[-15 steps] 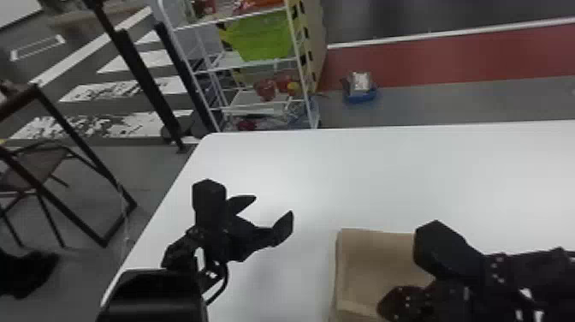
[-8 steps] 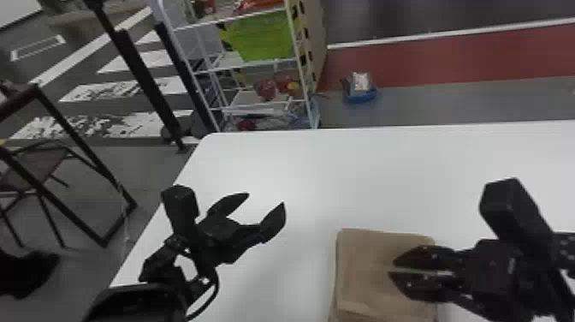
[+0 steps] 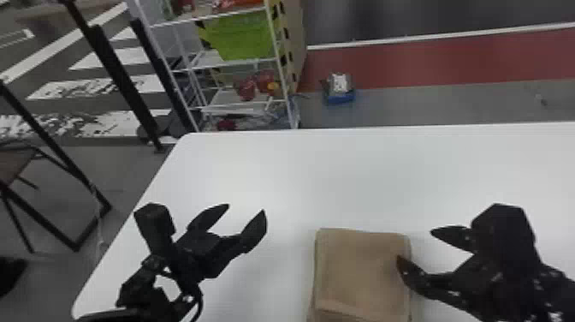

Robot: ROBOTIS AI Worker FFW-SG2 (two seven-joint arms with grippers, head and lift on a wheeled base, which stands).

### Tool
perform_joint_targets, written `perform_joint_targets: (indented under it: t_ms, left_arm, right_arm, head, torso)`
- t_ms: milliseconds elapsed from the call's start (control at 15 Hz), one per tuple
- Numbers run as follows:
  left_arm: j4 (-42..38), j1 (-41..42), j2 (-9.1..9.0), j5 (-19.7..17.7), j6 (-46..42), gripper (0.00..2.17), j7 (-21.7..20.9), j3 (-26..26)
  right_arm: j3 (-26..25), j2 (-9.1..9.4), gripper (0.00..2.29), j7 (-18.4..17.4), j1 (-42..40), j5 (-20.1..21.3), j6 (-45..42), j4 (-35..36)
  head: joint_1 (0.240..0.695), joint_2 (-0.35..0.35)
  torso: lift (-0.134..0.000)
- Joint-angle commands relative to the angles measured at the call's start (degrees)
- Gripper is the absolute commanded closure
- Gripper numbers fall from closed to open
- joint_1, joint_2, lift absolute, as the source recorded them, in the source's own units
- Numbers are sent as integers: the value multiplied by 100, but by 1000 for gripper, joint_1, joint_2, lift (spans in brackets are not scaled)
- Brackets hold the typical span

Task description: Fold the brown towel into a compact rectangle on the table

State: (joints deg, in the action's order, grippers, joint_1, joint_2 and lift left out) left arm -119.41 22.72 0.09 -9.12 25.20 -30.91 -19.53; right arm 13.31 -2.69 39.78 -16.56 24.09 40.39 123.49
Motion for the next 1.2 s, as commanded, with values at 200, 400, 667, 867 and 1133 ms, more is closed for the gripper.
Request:
perform_joint_targets:
  t_ms: [200, 400, 667, 867, 1133]
  left_arm:
    - [75, 48, -24, 42, -45, 70, -56, 20]
    - [119, 57, -24, 60, -81, 70, -56, 11]
    - [181, 66, -24, 60, -204, 70, -65, -24]
    - [181, 83, -24, 60, -221, 70, -65, -33]
    - [181, 118, -24, 33, -344, 70, -82, -86]
  right_arm:
    - [462, 274, 876, -67, 583, 149, 0, -730]
    - [673, 274, 883, -67, 627, 457, 52, -967]
    - [629, 269, 954, -93, 601, 589, 0, -1222]
    - [550, 274, 954, -111, 469, 378, -229, -826]
    - [576, 269, 947, -5, 30, 193, -211, 185]
  head:
    - [695, 315]
    - [695, 341]
    - [695, 350]
    - [695, 350]
    - [695, 350]
  torso:
    - [-134]
    - [-134]
    - [-134]
    - [-134]
    - [-134]
